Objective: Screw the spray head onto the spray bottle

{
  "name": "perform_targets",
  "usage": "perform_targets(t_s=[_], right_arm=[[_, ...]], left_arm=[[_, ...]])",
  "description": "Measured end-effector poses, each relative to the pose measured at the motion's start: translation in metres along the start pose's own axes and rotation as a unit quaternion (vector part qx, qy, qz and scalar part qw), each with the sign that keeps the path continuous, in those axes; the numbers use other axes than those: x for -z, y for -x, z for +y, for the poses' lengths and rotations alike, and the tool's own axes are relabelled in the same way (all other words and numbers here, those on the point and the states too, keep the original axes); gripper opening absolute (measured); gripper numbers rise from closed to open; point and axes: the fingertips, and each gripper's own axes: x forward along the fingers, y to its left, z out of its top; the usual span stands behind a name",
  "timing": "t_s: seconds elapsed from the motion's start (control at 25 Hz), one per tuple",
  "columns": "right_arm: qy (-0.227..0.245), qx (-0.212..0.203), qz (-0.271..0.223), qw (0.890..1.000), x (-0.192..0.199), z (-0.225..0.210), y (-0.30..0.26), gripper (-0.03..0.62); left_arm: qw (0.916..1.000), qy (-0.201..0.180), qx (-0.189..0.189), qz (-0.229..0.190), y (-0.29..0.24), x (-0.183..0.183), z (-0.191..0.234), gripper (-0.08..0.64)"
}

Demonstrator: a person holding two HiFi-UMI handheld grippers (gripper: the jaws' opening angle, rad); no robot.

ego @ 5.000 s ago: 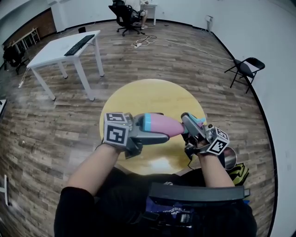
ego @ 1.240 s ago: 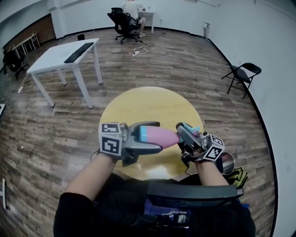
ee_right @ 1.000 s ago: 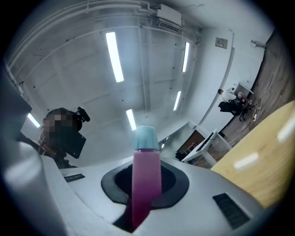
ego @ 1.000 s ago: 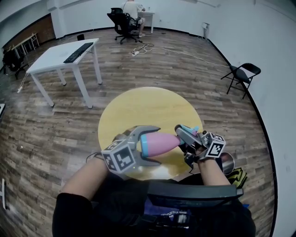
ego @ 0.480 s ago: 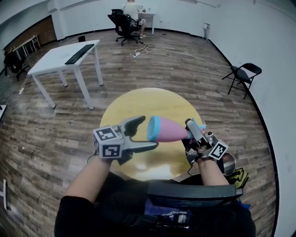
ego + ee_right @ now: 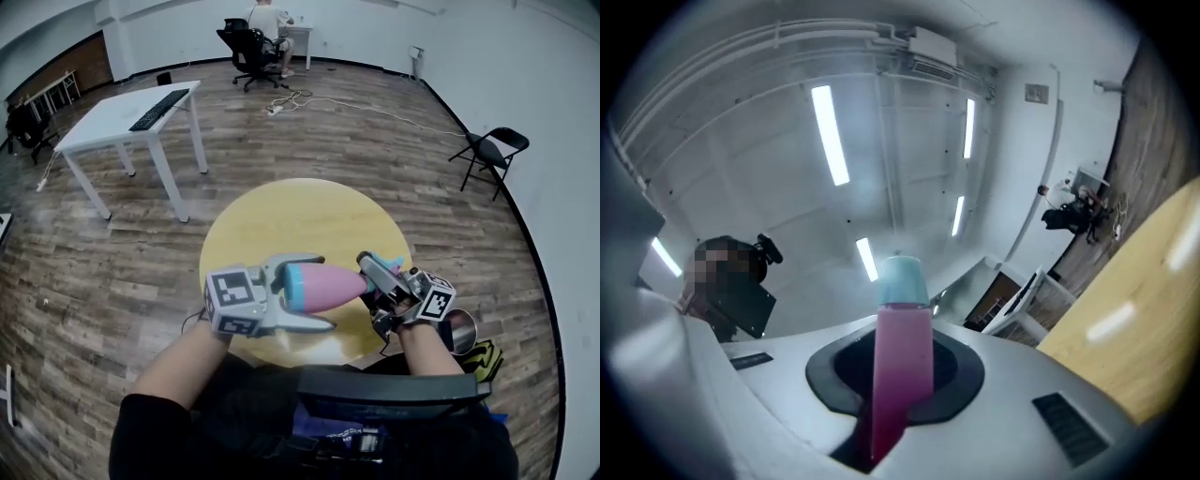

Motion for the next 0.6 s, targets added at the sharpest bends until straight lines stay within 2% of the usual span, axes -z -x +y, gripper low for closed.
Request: perform_targets(t_s=[0.04,0.08,0.12,0.16,0.2,0.24,0.28,0.32,0.36,0.4,0.44,0.48,0.52,0.56,0.6], right_arm=[[-0.033,-0.001,0.001,0.999,0.002,-0.005,0.001,0.041],[-0.059,0.000,0.005,0.998,0.004,-0.009,0.002,0.041],[-0.078,0.004,0.012,0.997,0.007,-0.013,0.003,0.041],[-0.088,0.010,0.020,0.996,0.010,-0.016,0.005,0.041],[-0.089,0.017,0.029,0.996,0.013,-0.018,0.005,0.041],[-0.083,0.021,0.036,0.996,0.014,-0.018,0.004,0.041],[-0.074,0.022,0.039,0.996,0.013,-0.017,0.002,0.041],[-0.063,0.018,0.034,0.997,0.011,-0.016,0.000,0.040],[-0.052,0.013,0.021,0.998,0.007,-0.013,-0.001,0.038],[-0.037,0.008,-0.001,0.999,0.001,-0.010,0.000,0.038],[-0.020,0.008,-0.024,0.999,-0.006,-0.008,0.002,0.038],[0.003,0.011,-0.043,0.999,-0.012,-0.006,0.005,0.038],[0.031,0.017,-0.052,0.998,-0.015,-0.003,0.008,0.038],[0.064,0.022,-0.049,0.996,-0.016,-0.001,0.009,0.038],[0.099,0.027,-0.037,0.994,-0.014,0.002,0.008,0.038]], left_arm=[[0.9941,-0.097,-0.015,0.045,-0.002,0.009,-0.003,0.537],[0.9751,-0.197,-0.033,0.096,-0.003,0.020,-0.004,0.538],[0.9432,-0.291,-0.055,0.150,-0.002,0.032,-0.001,0.538],[0.9035,-0.372,-0.076,0.200,0.000,0.044,0.003,0.538],[0.8661,-0.431,-0.093,0.236,0.001,0.053,0.009,0.538],[0.8430,-0.463,-0.104,0.254,0.003,0.058,0.014,0.540],[0.8399,-0.468,-0.109,0.252,0.005,0.057,0.017,0.540],[0.8556,-0.448,-0.114,0.233,0.007,0.051,0.017,0.541],[0.8869,-0.401,-0.122,0.194,0.013,0.038,0.018,0.541],[0.9282,-0.323,-0.128,0.132,0.024,0.021,0.021,0.541],[0.9671,-0.215,-0.127,0.048,0.038,0.001,0.027,0.541],[0.9886,-0.088,-0.113,-0.047,0.053,-0.018,0.034,0.541],[0.9863,0.043,-0.086,-0.135,0.066,-0.032,0.042,0.541],[0.9655,0.159,-0.048,-0.200,0.074,-0.041,0.048,0.548],[0.9398,0.245,-0.010,-0.238,0.075,-0.043,0.052,0.551]])
